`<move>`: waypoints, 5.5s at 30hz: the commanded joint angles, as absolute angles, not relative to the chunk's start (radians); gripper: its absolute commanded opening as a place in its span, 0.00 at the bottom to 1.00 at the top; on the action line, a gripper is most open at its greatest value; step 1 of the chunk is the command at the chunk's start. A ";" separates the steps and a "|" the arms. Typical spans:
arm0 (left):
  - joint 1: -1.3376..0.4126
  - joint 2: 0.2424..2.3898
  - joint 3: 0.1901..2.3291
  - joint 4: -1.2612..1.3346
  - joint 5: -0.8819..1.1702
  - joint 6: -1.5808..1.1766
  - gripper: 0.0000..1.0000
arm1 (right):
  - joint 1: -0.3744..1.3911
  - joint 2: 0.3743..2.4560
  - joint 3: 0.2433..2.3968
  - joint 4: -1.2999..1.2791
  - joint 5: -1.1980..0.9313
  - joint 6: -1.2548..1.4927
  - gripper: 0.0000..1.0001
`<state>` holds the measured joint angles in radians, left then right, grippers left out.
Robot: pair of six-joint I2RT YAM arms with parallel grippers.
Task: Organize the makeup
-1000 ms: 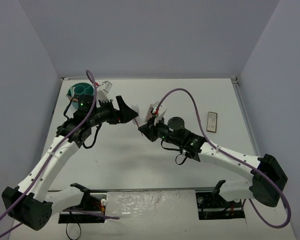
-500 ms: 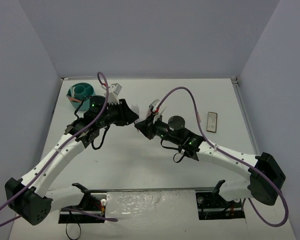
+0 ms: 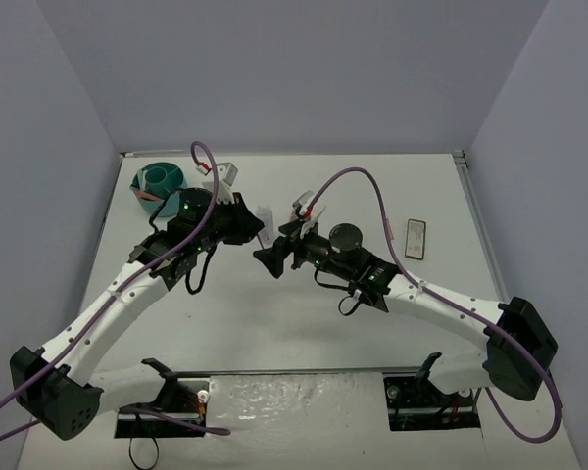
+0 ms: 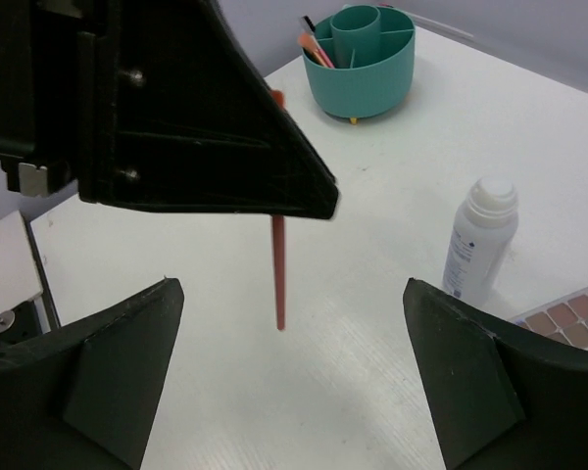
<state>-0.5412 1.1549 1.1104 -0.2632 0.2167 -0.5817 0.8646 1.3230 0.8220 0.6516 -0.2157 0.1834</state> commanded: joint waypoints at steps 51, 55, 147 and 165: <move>0.172 1.794 1.314 0.335 -0.198 -0.708 0.40 | 0.573 1.113 0.713 0.409 0.214 0.220 1.00; 0.173 1.743 1.310 0.309 -0.201 -0.678 0.51 | 0.572 1.105 0.716 0.385 0.215 0.225 1.00; -0.603 1.257 1.325 -0.272 -0.017 -0.522 0.00 | 0.745 1.110 0.660 0.725 -0.103 0.221 1.00; -0.100 1.650 1.507 0.106 -0.305 -0.242 0.00 | 0.620 1.028 0.530 0.681 0.012 0.243 1.00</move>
<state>-0.1594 1.5811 1.3991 -0.0617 -0.3108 -0.3244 0.6186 0.9858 0.5165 0.5766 0.0040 0.2343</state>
